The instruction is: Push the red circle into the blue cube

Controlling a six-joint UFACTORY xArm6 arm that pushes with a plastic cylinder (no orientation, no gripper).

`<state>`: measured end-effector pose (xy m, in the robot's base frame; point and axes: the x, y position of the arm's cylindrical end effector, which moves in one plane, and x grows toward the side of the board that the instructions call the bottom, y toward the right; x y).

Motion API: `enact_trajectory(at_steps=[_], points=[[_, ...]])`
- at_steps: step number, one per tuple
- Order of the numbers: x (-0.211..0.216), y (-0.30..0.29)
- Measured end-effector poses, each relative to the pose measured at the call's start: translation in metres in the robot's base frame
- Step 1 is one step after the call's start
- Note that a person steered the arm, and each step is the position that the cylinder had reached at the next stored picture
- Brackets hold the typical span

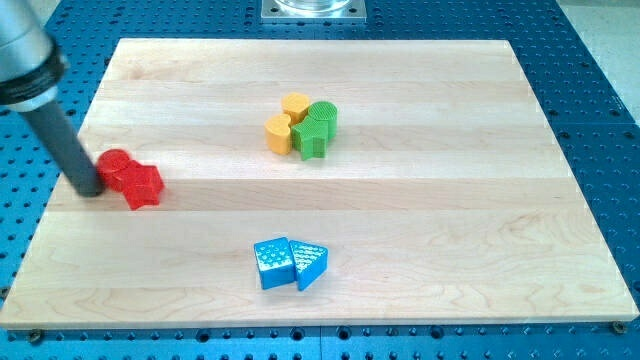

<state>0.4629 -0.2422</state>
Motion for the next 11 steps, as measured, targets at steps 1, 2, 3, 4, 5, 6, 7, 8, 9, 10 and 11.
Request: enact_trajectory(at_steps=[1, 2, 3, 4, 5, 6, 7, 8, 9, 10, 11], points=[[-0.016, 0.012], [-0.045, -0.004], [-0.043, 0.001], [-0.060, 0.031], [-0.033, 0.085], [-0.018, 0.120], [-0.013, 0.094], [0.030, 0.095], [0.058, 0.139], [0.065, 0.089], [0.105, 0.130]])
